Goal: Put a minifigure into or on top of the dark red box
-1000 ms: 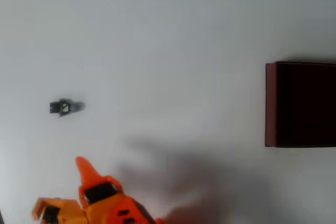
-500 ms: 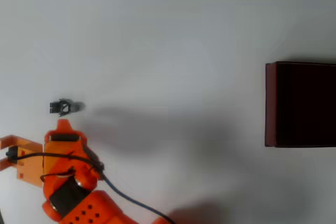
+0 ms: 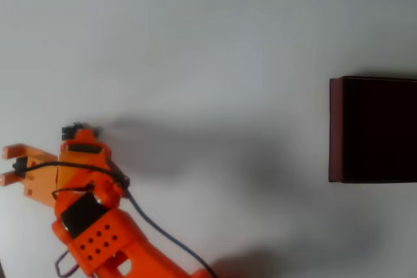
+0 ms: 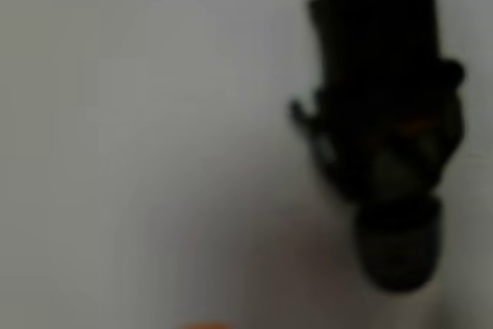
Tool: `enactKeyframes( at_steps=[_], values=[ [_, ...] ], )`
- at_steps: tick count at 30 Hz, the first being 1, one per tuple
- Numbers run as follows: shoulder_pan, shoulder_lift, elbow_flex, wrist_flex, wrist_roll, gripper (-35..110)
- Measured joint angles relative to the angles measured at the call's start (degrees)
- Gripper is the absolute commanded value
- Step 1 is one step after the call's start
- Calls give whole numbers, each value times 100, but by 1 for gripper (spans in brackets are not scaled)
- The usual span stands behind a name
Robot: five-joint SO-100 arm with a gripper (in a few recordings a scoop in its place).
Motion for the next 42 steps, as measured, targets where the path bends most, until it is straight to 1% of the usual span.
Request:
enactKeyframes(
  at_steps=[21,26,35,39,42],
  values=[
    [44,-1617,-1125,18,-299,18],
    [44,-1758,-1160,18,-334,12],
    [44,-1837,-1195,-35,-264,7],
    [44,-1837,-1195,-35,-308,1],
    [44,-1837,-1195,-35,-308,0]
  ],
)
